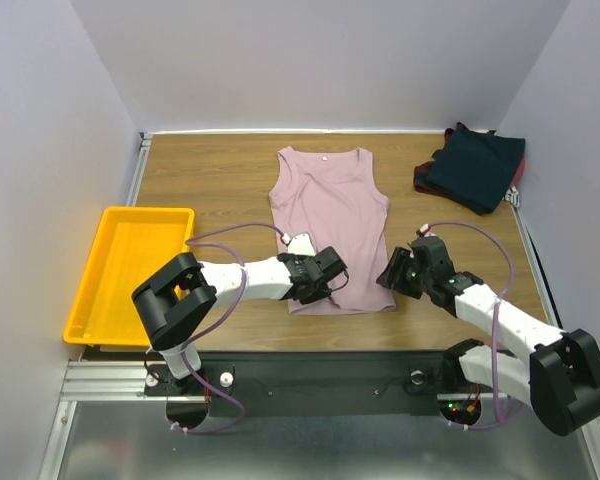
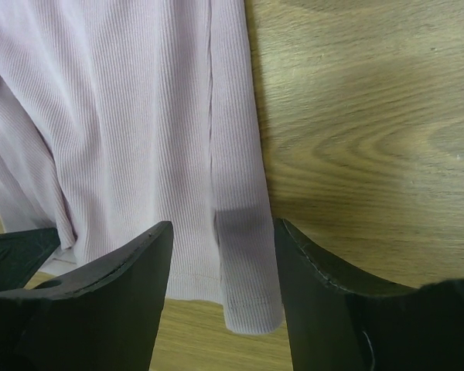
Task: Fold and stack the tank tops
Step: Flatten the tank top out
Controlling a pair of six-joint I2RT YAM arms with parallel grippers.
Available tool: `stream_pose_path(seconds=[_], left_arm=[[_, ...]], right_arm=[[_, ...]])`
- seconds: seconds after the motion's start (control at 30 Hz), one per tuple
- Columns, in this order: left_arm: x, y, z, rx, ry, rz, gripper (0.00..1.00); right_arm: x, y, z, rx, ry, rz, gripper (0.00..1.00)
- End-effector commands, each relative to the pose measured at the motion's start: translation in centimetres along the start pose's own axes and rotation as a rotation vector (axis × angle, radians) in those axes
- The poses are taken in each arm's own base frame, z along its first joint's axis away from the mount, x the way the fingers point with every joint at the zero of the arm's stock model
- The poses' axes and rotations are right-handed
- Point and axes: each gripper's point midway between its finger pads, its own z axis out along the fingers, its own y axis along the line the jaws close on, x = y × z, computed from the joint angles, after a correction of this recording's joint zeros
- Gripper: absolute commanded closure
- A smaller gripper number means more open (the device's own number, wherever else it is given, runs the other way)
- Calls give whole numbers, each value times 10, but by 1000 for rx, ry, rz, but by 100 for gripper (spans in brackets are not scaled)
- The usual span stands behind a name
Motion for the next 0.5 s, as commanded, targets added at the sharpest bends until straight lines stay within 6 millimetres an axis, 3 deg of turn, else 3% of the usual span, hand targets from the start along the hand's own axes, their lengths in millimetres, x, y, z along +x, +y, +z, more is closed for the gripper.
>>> stream_pose_path(seconds=[0.0,0.47], left_arm=[[-5,-2,-13,-6,-16,26,62],[-12,-3,-26,8,-26,18,58]], right_arm=[[-5,-4,4,16,-38,-12,39],[-3,-6,5,18,-42,-6,39]])
